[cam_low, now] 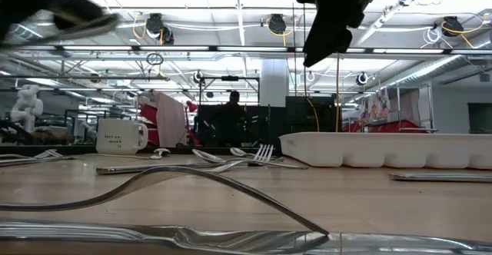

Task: Sort silverware
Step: Put the silver spoon into the silverware tray

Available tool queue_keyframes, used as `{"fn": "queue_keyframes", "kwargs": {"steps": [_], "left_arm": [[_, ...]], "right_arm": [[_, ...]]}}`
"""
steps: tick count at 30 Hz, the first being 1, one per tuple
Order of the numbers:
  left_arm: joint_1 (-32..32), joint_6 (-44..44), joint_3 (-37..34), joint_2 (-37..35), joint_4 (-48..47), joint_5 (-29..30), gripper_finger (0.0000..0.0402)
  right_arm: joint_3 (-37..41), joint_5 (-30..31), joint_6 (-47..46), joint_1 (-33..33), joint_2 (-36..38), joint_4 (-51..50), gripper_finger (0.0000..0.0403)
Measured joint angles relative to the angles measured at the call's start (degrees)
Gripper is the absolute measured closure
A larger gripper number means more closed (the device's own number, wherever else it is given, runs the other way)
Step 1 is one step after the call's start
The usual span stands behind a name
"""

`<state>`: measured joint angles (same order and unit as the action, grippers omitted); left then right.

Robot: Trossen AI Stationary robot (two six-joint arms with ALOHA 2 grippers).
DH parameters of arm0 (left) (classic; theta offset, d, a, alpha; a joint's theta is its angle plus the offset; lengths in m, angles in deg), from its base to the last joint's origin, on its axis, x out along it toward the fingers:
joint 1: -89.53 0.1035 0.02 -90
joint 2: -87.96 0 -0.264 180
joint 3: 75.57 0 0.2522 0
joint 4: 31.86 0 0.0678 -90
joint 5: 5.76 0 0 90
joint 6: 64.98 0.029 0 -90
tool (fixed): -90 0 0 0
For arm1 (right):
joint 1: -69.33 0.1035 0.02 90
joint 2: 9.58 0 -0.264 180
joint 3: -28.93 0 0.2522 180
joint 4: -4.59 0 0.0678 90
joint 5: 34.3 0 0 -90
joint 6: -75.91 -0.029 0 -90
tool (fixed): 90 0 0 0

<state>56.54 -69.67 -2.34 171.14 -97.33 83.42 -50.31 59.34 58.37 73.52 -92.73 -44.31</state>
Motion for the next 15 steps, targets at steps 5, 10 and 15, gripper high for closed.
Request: {"fn": "queue_keyframes", "kwargs": {"steps": [5, 10, 15], "left_arm": [[9.83, 27.41, 0.00, 0.00, 3.29, -0.23, 0.0394], [17.29, 53.06, 1.33, 0.00, 4.28, 5.55, 0.0394], [23.72, 70.17, 4.37, 0.95, 4.79, 10.82, 0.0394]], "right_arm": [[0.00, -1.01, -0.11, 0.68, 0.00, -0.59, 0.0186], [0.00, -1.01, -2.65, 0.81, 0.15, -3.90, 0.0186], [0.00, -0.96, -2.85, 0.81, 1.81, -7.20, 0.0186]]}}
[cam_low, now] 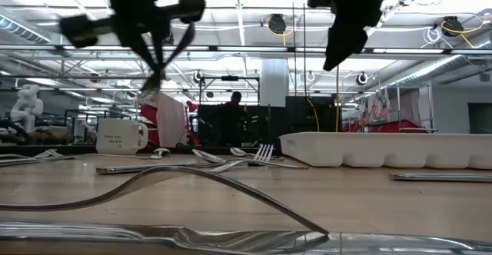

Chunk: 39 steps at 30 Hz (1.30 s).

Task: Sort silverware
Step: Put the silver spoon into the silverware tray

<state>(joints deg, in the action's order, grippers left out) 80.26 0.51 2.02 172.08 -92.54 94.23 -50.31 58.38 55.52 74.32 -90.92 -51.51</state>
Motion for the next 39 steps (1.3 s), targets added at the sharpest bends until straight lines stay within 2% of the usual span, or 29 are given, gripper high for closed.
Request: {"fn": "queue_keyframes", "kwargs": {"steps": [6, 11, 17, 23, 27, 33, 39], "left_arm": [[5.22, 16.37, 5.33, 6.57, 0.11, 2.33, 0.0394], [8.88, 24.97, 12.43, 14.89, -0.03, 3.94, 0.0394], [13.18, 34.94, 22.99, 22.91, 0.70, 4.18, 0.0394], [16.31, 44.70, 34.87, 31.21, 0.33, 3.82, 0.0394], [17.82, 46.12, 41.18, 35.77, 1.41, -0.07, 0.0394], [19.68, 49.41, 49.02, 41.97, 4.96, -0.95, 0.0394], [21.45, 50.75, 51.02, 46.13, 4.09, -2.15, 0.0394]], "right_arm": [[0.00, -2.67, -2.38, -1.01, 1.64, 4.41, 0.0186], [0.00, -3.03, -4.99, -2.37, 4.34, 3.52, 0.0186], [0.00, -2.29, -8.97, -2.75, 13.77, -2.23, 0.0186], [-0.02, 2.30, -16.82, -2.75, 24.21, -9.58, 0.0186], [-0.04, 3.83, -20.19, -2.69, 29.01, -11.42, 0.0186], [-0.04, 3.82, -21.07, -2.67, 31.43, -12.43, 0.0186], [-0.04, 3.80, -19.39, -2.67, 30.58, -13.03, 0.0186]]}}
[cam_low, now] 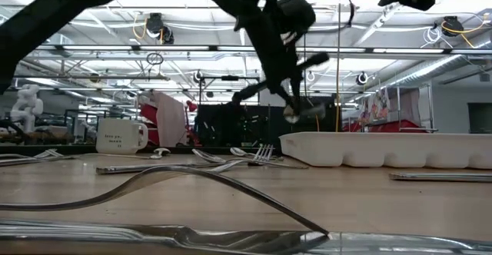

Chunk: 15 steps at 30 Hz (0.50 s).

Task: Sort silverware
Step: Put the silver spoon into the silverware tray

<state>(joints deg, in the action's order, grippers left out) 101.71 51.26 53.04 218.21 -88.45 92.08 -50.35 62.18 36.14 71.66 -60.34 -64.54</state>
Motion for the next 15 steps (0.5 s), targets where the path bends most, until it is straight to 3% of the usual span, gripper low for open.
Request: {"fn": "queue_keyframes", "kwargs": {"steps": [15], "left_arm": [[1.03, 1.52, 0.00, 2.35, -4.46, -1.96, 0.0394]], "right_arm": [[0.00, 1.07, 6.86, 0.02, -3.56, -0.22, 0.0186]]}}
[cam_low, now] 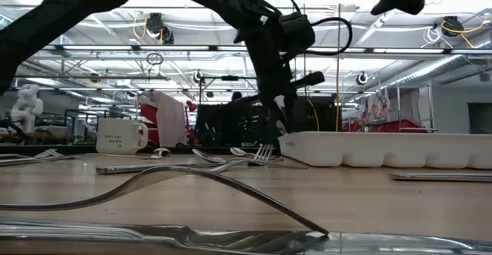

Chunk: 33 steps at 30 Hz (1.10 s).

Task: Sort silverware
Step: Put the silver spoon into the silverware tray

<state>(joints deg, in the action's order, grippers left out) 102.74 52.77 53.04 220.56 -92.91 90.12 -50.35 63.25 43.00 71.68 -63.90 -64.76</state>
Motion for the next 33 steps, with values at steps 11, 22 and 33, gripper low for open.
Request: {"fn": "queue_keyframes", "kwargs": {"steps": [11, 22, 33], "left_arm": [[-0.17, 2.82, 0.00, 0.00, -1.18, -1.80, 0.0394], [-0.22, -1.14, -0.04, 0.00, -0.05, -2.44, 0.0377], [-0.26, -6.51, -0.09, -1.49, 2.58, -2.55, 0.0333]], "right_arm": [[0.00, -0.37, 1.06, 0.00, -0.03, -0.01, 0.0186], [0.02, -0.37, 2.55, 0.00, -0.03, -0.50, 0.0186], [0.02, -0.30, 4.38, 0.00, -0.03, -0.55, 0.0186]]}}
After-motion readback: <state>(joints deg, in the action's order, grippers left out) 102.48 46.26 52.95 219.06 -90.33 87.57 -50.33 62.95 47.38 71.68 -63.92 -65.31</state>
